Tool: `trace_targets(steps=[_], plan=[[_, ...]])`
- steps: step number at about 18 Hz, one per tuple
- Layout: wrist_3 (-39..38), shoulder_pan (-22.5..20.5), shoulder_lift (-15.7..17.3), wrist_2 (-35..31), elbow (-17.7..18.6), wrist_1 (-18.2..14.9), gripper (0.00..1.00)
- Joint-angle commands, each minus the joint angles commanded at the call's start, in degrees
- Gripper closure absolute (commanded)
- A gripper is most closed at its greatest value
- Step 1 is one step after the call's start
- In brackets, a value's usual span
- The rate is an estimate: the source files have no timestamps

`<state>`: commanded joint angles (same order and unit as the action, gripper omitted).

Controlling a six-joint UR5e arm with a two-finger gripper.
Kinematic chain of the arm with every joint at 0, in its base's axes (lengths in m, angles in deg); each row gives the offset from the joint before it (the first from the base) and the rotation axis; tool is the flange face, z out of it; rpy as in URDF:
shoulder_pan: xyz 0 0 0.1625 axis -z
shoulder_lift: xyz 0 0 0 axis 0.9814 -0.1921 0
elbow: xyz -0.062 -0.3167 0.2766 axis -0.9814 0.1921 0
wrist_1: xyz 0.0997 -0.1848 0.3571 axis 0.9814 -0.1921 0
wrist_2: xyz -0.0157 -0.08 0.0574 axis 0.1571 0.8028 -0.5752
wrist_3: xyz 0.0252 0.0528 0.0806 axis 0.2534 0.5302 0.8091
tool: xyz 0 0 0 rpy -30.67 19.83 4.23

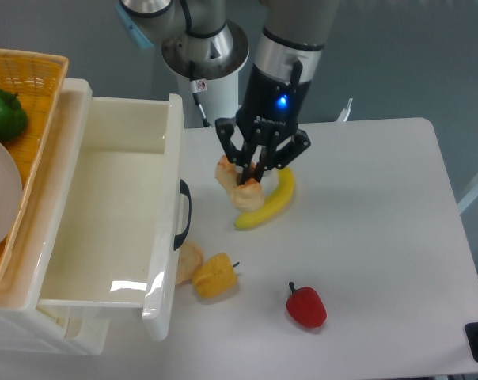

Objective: Place the square bread in the upper white drawer
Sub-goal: 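Lift the bread and carry it over the open white drawer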

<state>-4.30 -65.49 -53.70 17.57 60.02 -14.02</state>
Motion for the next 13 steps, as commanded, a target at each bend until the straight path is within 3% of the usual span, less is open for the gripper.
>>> trace_targets(steps=[13], plan=[[-2.56,8.0,-0.44,0.09,0.7,0.0,0.73]])
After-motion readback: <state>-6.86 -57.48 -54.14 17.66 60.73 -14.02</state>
